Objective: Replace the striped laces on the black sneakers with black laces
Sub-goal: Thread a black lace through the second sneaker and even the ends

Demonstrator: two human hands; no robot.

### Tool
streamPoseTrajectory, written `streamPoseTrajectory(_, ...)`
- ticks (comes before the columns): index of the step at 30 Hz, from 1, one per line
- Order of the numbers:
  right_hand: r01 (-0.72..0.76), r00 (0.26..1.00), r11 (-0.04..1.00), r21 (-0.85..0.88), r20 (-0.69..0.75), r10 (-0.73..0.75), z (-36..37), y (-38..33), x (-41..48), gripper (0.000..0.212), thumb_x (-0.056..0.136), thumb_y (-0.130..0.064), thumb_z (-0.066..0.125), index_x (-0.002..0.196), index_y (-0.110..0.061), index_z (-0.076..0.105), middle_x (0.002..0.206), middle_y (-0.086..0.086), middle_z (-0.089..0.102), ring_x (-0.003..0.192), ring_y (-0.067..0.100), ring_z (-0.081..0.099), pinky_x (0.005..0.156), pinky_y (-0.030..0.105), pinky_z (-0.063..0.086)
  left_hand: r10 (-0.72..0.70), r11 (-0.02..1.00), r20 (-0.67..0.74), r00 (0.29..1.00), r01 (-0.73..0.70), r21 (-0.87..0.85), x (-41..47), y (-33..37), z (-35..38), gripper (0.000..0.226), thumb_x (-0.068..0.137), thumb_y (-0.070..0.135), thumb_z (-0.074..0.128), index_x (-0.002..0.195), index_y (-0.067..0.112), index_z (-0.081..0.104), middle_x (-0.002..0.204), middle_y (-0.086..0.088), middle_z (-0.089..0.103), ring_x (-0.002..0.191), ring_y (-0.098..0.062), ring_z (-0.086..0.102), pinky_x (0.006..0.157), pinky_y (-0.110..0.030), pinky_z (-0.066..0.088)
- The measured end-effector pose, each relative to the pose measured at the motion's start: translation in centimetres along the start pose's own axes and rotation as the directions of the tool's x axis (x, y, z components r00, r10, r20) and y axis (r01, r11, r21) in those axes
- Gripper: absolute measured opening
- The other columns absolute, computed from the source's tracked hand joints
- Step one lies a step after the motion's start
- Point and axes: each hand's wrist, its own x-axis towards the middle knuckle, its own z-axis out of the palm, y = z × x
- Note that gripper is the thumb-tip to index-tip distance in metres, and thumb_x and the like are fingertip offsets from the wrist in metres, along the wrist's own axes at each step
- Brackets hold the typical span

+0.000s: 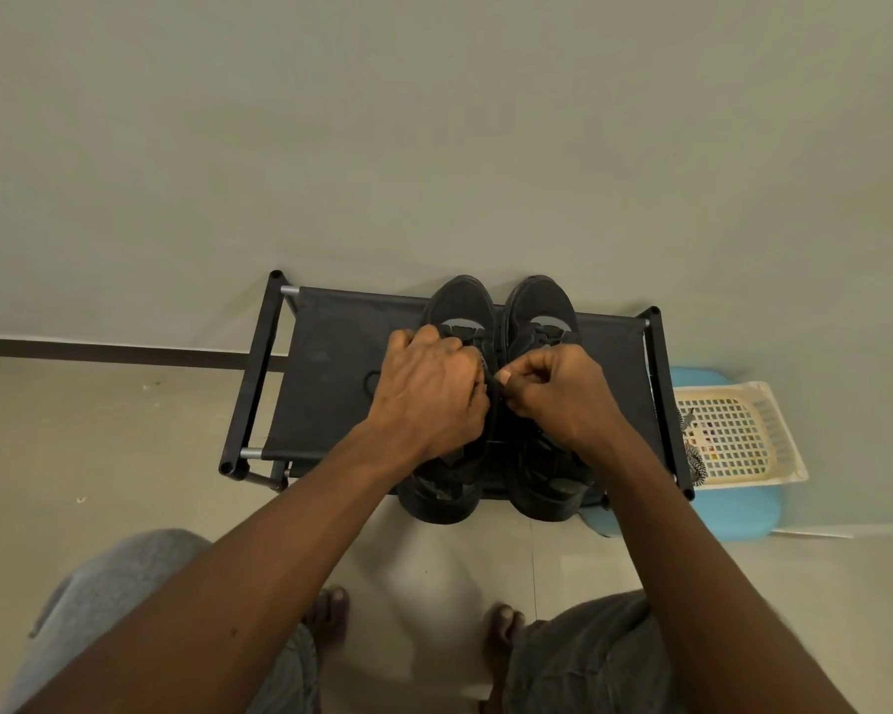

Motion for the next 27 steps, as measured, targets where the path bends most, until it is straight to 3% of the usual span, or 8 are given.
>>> streamPoseTrajectory(2, -0.009, 1.000, 0.999, -0.038, -0.002, 0.009, -0.2, -0.1, -0.2, 0.017, 0.094, -0.013, 0.069, 0.079, -0.016, 0.077, 0.069, 0.001, 0.074, 0.067, 0.015, 0.073, 0.067, 0.030, 0.063, -0.015, 0.998, -0.045, 0.999, 0.012, -0.065, -0.2, 0.1, 0.5, 0.016, 0.093, 0.040, 0.058, 0.092, 0.029, 0.070, 0.093, 0.007, 0.069, 0.103, -0.020, 0.057, 0.100, -0.043, 0.034)
streamPoseTrajectory(7, -0.129, 0.991, 0.977, 0.168, 0.053, 0.122, -0.3, -0.4, -0.2, 0.014, 0.095, 0.000, 0.067, 0.091, -0.011, 0.074, 0.079, 0.010, 0.075, 0.072, 0.020, 0.075, 0.069, 0.028, 0.064, -0.120, 0.925, -0.090, 0.989, 0.078, -0.372, -0.3, -0.6, 1.4, 0.009, 0.087, 0.032, 0.078, 0.093, 0.035, 0.073, 0.082, 0.018, 0.071, 0.093, -0.010, 0.064, 0.102, -0.046, 0.040)
streamPoseTrajectory(12, -0.035, 0.999, 0.999, -0.039, 0.022, 0.036, -0.1, -0.5, -0.1, 0.019, 0.094, -0.001, 0.063, 0.083, -0.013, 0.074, 0.072, 0.004, 0.074, 0.067, 0.015, 0.074, 0.069, 0.035, 0.065, -0.141, 0.868, -0.083, 0.987, 0.083, -0.490, -0.2, -0.9, 1.7, 0.021, 0.081, 0.032, 0.082, 0.097, 0.037, 0.068, 0.073, 0.025, 0.069, 0.084, -0.005, 0.069, 0.099, -0.048, 0.049)
streamPoseTrajectory(16, -0.009, 1.000, 0.991, -0.133, -0.027, 0.005, -0.2, -0.8, -0.6, 0.023, 0.095, -0.003, 0.055, 0.081, -0.015, 0.069, 0.075, 0.003, 0.072, 0.071, 0.019, 0.072, 0.070, 0.044, 0.063, -0.111, 0.919, -0.067, 0.992, 0.077, -0.385, -0.6, -1.0, 1.5, 0.043, 0.083, 0.029, 0.082, 0.121, 0.034, 0.063, 0.106, 0.017, 0.068, 0.108, -0.016, 0.058, 0.104, -0.046, 0.044)
streamPoseTrajectory(19, 0.017, 0.982, 0.991, -0.132, -0.185, -0.042, -0.7, -1.2, -1.3, 0.022, 0.098, -0.008, 0.053, 0.085, -0.020, 0.066, 0.078, 0.000, 0.070, 0.072, 0.014, 0.069, 0.067, 0.034, 0.061, -0.121, 0.945, -0.031, 0.992, 0.106, -0.308, -1.2, -1.1, 1.3, 0.058, 0.085, 0.025, 0.080, 0.136, 0.029, 0.054, 0.134, 0.001, 0.052, 0.127, -0.023, 0.045, 0.107, -0.046, 0.042)
streamPoseTrajectory(21, 0.067, 0.960, 0.998, 0.006, -0.273, -0.062, -1.1, -1.6, -1.7, 0.020, 0.101, -0.010, 0.053, 0.090, -0.021, 0.066, 0.082, -0.001, 0.072, 0.073, 0.010, 0.068, 0.067, 0.025, 0.058, -0.154, 0.938, 0.000, 0.988, 0.146, -0.314, -1.4, -1.5, 1.3, 0.060, 0.085, 0.024, 0.079, 0.138, 0.028, 0.051, 0.140, -0.001, 0.046, 0.132, -0.025, 0.042, 0.109, -0.048, 0.043)
streamPoseTrajectory(23, 0.125, 0.950, 0.948, 0.292, -0.310, -0.030, -1.6, -2.1, -2.1, 0.013, 0.104, -0.013, 0.055, 0.100, -0.016, 0.067, 0.092, 0.002, 0.075, 0.085, 0.011, 0.073, 0.079, 0.027, 0.060, -0.180, 0.926, 0.058, 0.982, 0.189, -0.327, -1.4, -2.0, 1.2, 0.063, 0.085, 0.028, 0.079, 0.141, 0.028, 0.048, 0.145, -0.001, 0.043, 0.134, -0.025, 0.040, 0.111, -0.050, 0.043)
streamPoseTrajectory(27, 0.182, 0.969, 0.662, 0.727, -0.248, 0.007, -2.8, -4.3, -3.5, 0.014, 0.109, -0.017, 0.045, 0.109, -0.008, 0.056, 0.104, 0.016, 0.076, 0.100, 0.030, 0.074, 0.088, 0.036, 0.059, -0.241, 0.885, 0.151, 0.959, 0.281, -0.371, -1.4, -2.5, 0.5, 0.074, 0.086, 0.035, 0.080, 0.148, 0.028, 0.041, 0.150, -0.002, 0.039, 0.139, -0.026, 0.038, 0.115, -0.049, 0.041)
